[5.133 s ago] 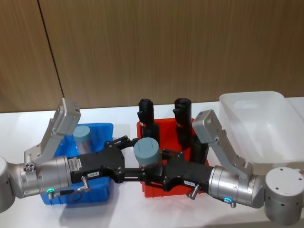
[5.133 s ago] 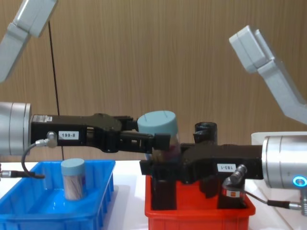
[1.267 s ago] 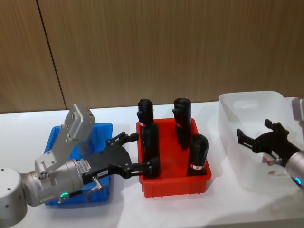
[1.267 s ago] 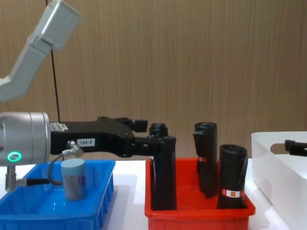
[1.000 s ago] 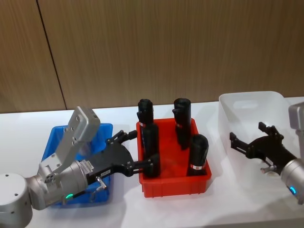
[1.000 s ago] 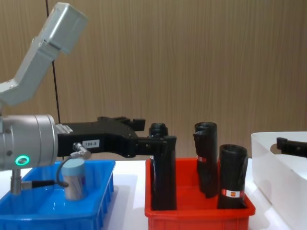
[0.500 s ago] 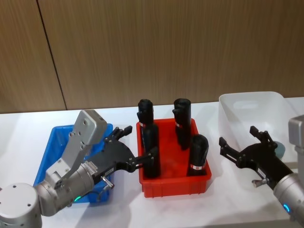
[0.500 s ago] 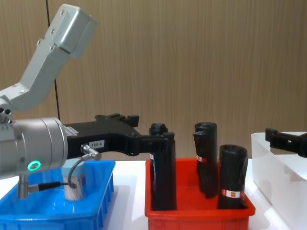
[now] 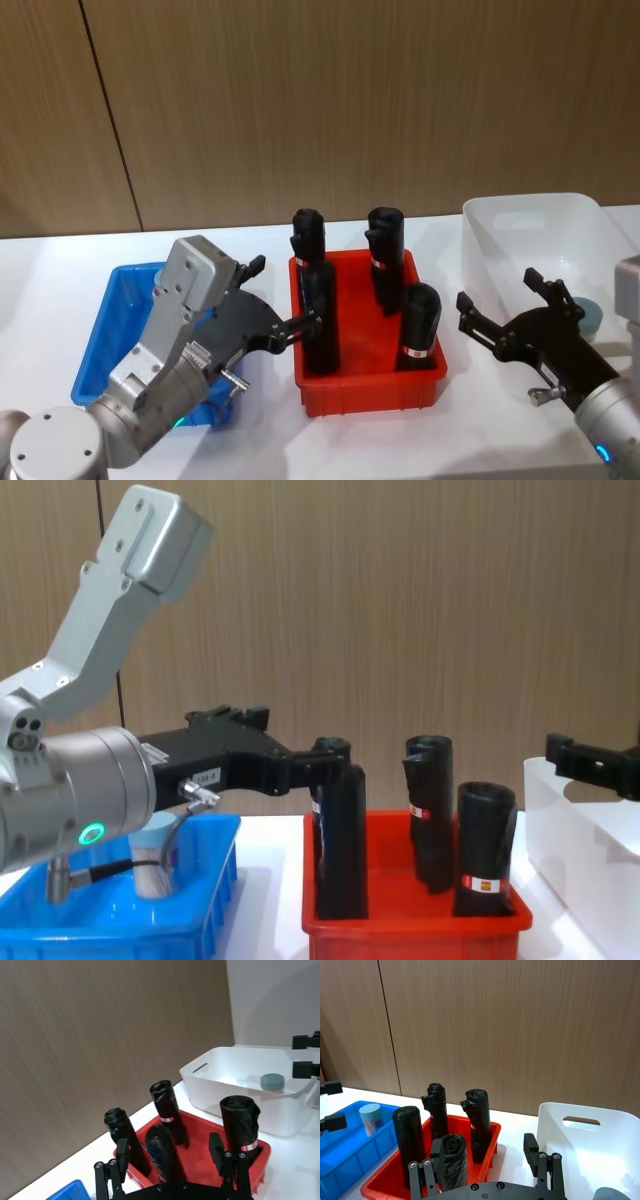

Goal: Pick the cotton swabs from the blue box and place them into the white box.

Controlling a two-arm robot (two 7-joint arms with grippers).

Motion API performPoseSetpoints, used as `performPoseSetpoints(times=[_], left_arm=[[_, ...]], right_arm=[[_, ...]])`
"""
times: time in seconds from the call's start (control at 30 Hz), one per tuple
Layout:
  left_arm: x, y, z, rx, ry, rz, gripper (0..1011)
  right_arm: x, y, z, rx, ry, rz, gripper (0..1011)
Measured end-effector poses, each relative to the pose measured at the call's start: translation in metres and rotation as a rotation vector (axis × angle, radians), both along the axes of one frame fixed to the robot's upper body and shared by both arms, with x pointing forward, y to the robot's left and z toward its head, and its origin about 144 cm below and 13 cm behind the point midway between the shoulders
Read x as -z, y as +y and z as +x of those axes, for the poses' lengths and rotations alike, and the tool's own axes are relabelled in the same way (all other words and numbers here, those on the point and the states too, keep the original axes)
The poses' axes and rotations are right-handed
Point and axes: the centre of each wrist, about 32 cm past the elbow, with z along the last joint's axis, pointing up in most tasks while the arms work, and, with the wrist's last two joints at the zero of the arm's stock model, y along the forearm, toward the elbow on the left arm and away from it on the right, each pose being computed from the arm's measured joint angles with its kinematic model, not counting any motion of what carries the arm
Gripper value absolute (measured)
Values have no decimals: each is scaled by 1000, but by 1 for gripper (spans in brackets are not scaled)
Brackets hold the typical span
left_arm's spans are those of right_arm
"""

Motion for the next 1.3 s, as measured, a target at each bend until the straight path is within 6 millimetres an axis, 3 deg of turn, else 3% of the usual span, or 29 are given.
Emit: performPoseSetpoints(times=[0.7,1.3], left_arm=[[6,-22,-21,-180,-79,-33,1004],[6,-22,-22,-191,-83,-35,1004]], right_arm=[[0,0,0,0,0,0,1002],[0,-1,0,-10,5,1,1002]])
